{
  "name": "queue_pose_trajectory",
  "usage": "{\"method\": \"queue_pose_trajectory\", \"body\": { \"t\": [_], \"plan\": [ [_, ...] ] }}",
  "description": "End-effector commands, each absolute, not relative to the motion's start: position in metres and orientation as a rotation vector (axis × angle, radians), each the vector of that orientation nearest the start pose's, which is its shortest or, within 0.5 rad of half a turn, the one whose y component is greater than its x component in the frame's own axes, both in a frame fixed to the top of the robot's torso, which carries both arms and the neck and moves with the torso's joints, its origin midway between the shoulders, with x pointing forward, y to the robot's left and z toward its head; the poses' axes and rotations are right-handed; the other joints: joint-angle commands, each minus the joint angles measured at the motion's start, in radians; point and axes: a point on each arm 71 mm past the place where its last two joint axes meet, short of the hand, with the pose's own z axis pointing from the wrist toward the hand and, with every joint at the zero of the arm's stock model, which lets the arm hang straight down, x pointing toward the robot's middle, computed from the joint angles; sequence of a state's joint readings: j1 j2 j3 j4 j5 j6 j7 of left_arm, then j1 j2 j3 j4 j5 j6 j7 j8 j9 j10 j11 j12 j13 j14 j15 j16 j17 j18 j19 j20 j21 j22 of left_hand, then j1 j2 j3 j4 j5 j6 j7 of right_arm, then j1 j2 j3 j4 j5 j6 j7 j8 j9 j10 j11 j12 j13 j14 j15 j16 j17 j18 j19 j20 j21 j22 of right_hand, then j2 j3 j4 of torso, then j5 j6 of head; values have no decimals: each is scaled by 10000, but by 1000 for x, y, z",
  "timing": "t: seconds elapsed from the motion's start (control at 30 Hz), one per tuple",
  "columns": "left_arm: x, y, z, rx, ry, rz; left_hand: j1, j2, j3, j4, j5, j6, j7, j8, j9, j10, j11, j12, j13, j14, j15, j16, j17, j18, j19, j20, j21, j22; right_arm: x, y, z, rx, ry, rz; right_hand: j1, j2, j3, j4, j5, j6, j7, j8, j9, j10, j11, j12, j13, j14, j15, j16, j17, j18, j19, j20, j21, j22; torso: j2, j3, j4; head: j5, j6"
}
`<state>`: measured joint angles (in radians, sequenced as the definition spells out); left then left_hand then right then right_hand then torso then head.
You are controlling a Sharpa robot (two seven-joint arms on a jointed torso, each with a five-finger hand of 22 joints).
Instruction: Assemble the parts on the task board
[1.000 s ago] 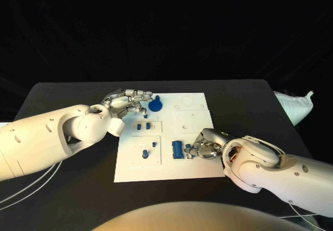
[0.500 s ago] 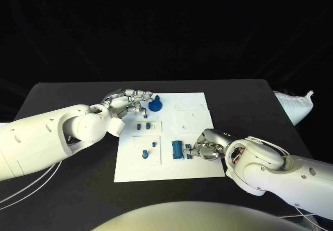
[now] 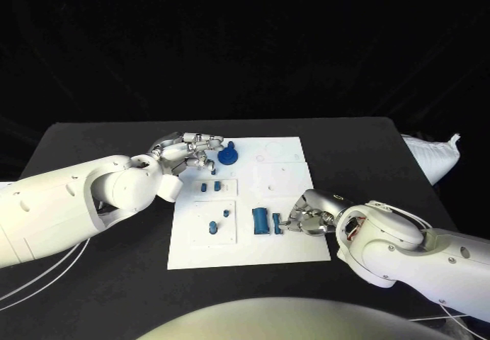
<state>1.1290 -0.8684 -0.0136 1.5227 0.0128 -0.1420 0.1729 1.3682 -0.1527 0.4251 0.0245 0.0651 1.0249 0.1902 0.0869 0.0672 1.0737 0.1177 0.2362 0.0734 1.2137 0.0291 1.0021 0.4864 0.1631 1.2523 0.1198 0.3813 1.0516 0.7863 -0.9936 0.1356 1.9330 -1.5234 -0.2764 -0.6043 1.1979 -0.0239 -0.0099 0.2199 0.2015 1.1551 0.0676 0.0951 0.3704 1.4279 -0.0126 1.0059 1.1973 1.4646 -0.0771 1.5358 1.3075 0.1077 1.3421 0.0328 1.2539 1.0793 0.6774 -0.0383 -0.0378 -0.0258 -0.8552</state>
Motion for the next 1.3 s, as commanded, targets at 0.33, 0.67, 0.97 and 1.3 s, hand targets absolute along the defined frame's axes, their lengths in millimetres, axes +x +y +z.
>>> {"method": "queue_pose_trajectory", "body": {
  "t": [0.33,0.67,0.97,1.3],
  "plan": [
    [477,214,-221,-12766,16244,-15592,59,180,-244,28,-23,25,-44,198,18,-149,-16,255,-12,-1068,50,-827,-483,174,-784,102,-684,-380,398,-213,-246,6995,17769,10783,1789,202,-135,-613,208,-1396,565,-293,-648,-2329,491,-4898,-3380,-206,401,-3213,-2061,760,-2566,372,-3868,-4819,-264,9,-73,32,438],
    [493,224,-231,-13490,14447,-15155,92,209,-95,260,-28,9,-21,157,-18,-187,252,-400,-115,-2563,897,-6121,-2990,71,-3953,939,-3226,-2969,463,-240,-249,10409,14962,13155,2770,265,520,-833,-241,-1899,1115,-325,-1441,-3350,1289,-8844,-7975,-3183,1336,-11755,-8547,611,-4260,1285,-7637,-7190,-844,-22,-200,113,1214],
    [509,231,-237,-13616,13281,-14324,153,294,-472,295,-19,-316,-127,-224,-25,-557,600,-1235,-113,-2843,1335,-8150,-3922,220,-5368,1585,-3197,-4883,494,-235,-261,11413,13889,13859,2531,262,860,-1281,-415,-2245,1370,-327,-2191,-3677,1710,-9414,-10231,-4142,2079,-14377,-10773,743,-4965,2116,-9701,-8551,-1037,40,-299,313,1930],
    [515,223,-243,-13595,13653,-14158,-4614,764,-1821,-245,-651,-3750,-729,-869,-672,-4073,-8,-2362,-734,-6019,778,-8939,-4864,-372,-7849,635,-3813,-7015,502,-232,-268,11460,14044,13141,-2726,239,99,-2199,-966,-5476,662,-951,-3704,-7355,1191,-10059,-11973,-7526,1618,-15358,-12166,165,-7404,1261,-11024,-9662,-1100,72,-235,351,2030]
  ]
}}
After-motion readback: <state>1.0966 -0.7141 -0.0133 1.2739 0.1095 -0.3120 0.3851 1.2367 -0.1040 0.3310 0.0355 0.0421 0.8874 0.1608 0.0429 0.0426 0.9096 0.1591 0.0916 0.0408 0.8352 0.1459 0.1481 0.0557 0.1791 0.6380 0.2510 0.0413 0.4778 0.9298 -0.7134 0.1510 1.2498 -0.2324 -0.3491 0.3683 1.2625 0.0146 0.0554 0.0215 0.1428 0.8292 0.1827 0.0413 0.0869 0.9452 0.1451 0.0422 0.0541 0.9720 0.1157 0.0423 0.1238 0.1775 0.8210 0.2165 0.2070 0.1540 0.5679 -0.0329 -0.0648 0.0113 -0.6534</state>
